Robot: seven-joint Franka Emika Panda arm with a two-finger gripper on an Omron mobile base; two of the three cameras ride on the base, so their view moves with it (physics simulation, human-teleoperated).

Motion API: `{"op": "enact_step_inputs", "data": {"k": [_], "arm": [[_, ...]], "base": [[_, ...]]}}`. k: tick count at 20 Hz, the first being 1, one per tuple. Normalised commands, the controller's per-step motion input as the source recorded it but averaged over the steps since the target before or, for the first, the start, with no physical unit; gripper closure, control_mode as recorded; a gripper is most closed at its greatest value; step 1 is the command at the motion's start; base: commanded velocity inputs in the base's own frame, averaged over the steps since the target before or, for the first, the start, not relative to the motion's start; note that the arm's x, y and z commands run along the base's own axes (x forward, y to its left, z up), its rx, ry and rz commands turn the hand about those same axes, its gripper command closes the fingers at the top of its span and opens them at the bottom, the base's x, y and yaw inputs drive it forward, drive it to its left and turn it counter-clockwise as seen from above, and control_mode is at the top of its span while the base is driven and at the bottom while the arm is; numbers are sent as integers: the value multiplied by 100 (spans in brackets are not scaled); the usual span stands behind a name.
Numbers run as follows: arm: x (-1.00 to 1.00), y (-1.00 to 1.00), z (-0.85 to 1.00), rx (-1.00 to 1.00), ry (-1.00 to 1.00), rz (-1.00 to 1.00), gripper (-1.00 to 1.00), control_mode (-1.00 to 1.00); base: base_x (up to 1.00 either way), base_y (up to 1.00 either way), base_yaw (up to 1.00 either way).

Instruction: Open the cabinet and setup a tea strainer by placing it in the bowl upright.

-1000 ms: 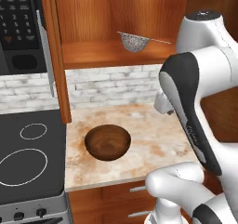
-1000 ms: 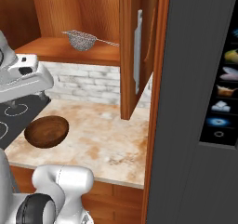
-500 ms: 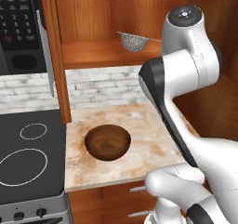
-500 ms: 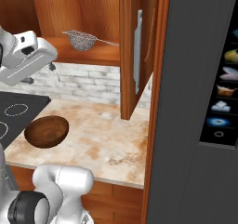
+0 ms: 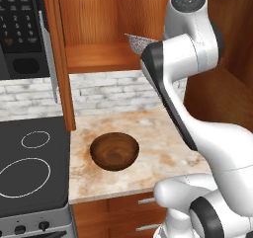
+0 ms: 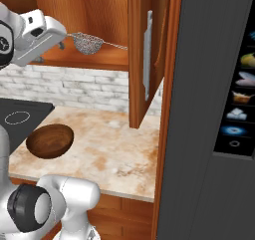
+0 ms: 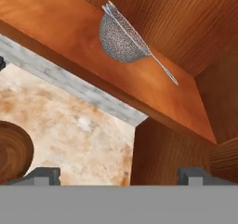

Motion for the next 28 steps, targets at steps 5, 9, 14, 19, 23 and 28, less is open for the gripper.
{"op": "enact_step_inputs", "data": {"k": [5, 9, 14, 19, 23, 28], "arm": [[17, 27, -17, 12, -25, 2, -100, -100], [1, 12, -15, 11, -28, 1, -100, -100], [33, -8, 5, 9, 11, 0, -100, -100], [61, -21, 0, 2, 20, 5, -100, -100], [7, -1, 19, -31, -9, 4, -100, -100], [18, -18, -6, -6, -1, 7, -100, -100]], "base": [[0, 0, 0], [0, 0, 0], [0, 0, 0], [0, 0, 0], [0, 0, 0], [0, 0, 0]]}}
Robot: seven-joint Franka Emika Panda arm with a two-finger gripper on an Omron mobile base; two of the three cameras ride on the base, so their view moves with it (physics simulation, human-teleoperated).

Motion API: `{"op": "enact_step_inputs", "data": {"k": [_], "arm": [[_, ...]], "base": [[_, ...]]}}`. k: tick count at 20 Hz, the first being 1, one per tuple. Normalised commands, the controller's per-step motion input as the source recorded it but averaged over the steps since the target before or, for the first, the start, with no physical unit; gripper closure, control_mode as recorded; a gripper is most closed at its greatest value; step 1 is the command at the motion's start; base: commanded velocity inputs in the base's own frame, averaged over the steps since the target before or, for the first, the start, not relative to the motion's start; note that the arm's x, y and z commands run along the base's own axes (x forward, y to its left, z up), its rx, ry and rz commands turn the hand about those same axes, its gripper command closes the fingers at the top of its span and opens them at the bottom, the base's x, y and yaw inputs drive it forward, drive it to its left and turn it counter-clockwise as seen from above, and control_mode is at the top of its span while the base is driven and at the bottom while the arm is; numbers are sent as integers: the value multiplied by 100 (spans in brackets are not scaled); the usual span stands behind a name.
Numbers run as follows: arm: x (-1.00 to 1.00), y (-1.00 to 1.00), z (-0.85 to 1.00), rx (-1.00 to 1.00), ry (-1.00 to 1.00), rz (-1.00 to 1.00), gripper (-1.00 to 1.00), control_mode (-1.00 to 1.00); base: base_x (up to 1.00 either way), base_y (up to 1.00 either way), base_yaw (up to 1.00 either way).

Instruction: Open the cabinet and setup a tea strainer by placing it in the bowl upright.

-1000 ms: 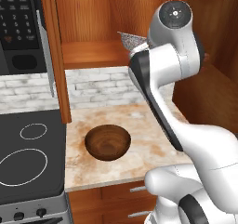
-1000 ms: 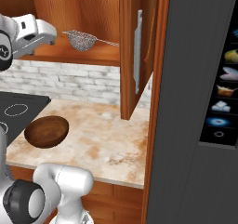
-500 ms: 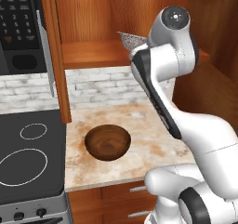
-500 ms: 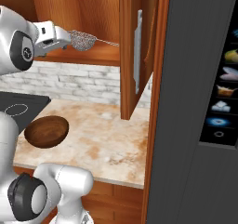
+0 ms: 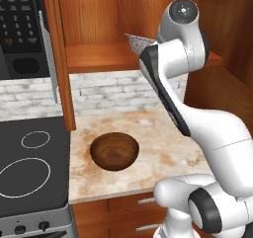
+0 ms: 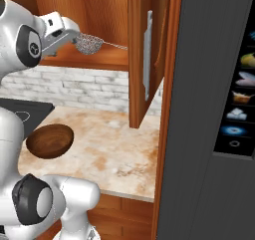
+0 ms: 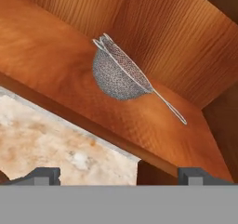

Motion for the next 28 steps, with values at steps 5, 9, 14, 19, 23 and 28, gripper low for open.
{"op": "enact_step_inputs", "data": {"k": [5, 9, 14, 19, 23, 28], "arm": [[30, -33, 6, 0, 1, 9, -100, -100], [24, 1, 5, 0, 1, 13, -100, -100], [33, 14, -2, 2, 3, 3, -100, -100], [42, 2, 0, 0, 11, 0, -100, -100], [37, 30, -4, 0, 7, -1, -100, -100], [37, 26, -3, 0, 2, -4, -100, -100]], "base": [[0, 0, 0], [0, 0, 0], [0, 0, 0], [0, 0, 0], [0, 0, 0], [0, 0, 0]]}}
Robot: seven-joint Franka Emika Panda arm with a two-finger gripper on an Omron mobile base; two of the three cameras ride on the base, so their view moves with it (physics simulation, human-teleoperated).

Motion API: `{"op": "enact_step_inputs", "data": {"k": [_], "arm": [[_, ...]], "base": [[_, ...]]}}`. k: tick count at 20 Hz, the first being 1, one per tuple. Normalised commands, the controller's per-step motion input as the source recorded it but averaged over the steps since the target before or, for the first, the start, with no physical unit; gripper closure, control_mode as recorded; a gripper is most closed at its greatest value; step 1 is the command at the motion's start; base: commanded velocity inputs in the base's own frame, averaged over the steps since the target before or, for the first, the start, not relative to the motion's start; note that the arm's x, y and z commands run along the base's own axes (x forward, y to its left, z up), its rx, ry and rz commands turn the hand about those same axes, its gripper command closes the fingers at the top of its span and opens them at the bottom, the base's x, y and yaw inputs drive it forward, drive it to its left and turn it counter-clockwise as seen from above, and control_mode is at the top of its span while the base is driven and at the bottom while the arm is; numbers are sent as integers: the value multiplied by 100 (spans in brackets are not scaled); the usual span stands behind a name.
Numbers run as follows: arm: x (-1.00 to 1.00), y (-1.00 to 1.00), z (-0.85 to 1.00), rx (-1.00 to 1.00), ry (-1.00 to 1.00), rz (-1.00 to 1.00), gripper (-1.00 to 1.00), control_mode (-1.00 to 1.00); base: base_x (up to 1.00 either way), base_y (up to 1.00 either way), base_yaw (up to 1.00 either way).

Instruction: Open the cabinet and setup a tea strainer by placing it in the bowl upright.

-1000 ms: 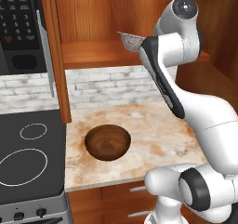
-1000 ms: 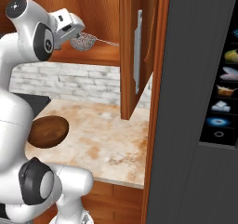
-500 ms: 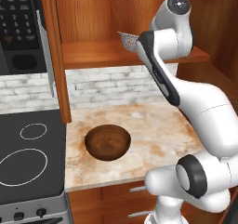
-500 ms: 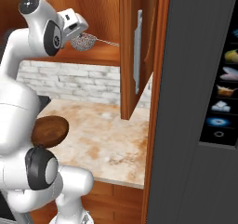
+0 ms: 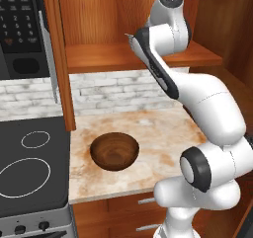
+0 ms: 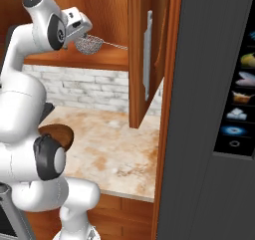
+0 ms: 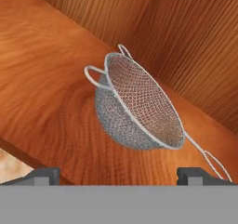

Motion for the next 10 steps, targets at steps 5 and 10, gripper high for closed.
{"op": "enact_step_inputs", "data": {"k": [5, 10], "arm": [[47, 2, -4, 0, 9, -5, -100, -100], [47, 0, -20, 0, 14, 0, -100, -100]], "base": [[0, 0, 0], [0, 0, 0]]}}
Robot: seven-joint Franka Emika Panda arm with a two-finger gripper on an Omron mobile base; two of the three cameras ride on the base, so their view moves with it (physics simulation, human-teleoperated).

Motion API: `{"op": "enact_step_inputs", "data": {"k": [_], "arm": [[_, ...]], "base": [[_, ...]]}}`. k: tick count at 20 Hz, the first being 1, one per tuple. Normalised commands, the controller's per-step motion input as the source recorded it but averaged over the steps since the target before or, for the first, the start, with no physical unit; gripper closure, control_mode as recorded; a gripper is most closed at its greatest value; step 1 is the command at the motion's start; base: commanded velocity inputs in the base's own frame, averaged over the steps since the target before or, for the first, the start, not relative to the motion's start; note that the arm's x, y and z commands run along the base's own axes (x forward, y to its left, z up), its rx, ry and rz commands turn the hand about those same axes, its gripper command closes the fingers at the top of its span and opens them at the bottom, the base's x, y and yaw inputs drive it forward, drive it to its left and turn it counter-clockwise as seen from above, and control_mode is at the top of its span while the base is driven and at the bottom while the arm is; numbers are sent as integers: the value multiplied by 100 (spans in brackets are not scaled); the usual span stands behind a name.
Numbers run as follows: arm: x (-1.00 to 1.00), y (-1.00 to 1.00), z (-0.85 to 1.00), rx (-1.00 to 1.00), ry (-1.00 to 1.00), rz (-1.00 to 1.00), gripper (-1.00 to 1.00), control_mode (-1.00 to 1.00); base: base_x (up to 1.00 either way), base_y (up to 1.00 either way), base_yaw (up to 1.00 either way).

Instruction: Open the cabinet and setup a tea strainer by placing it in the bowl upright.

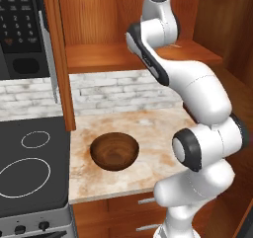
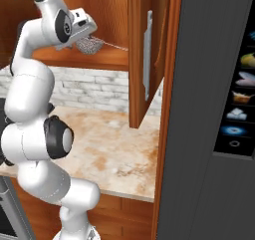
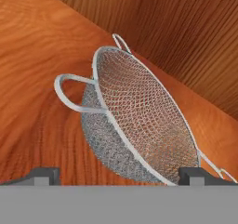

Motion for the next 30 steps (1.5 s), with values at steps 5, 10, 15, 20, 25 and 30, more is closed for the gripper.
{"op": "enact_step_inputs", "data": {"k": [5, 10, 15, 20, 25, 30], "arm": [[40, 0, -4, 0, 2, 0, -100, -100], [21, 0, -4, 0, 4, 0, -100, -100], [3, 2, -22, 0, 13, 1, -100, -100], [0, 7, -24, 0, 17, 1, -100, -100], [0, 4, -30, -2, 18, 1, -100, -100], [0, 13, 0, 0, 1, 5, 100, -100]], "base": [[0, 0, 0], [0, 0, 0], [0, 0, 0], [0, 0, 0], [0, 0, 0], [0, 0, 0]]}}
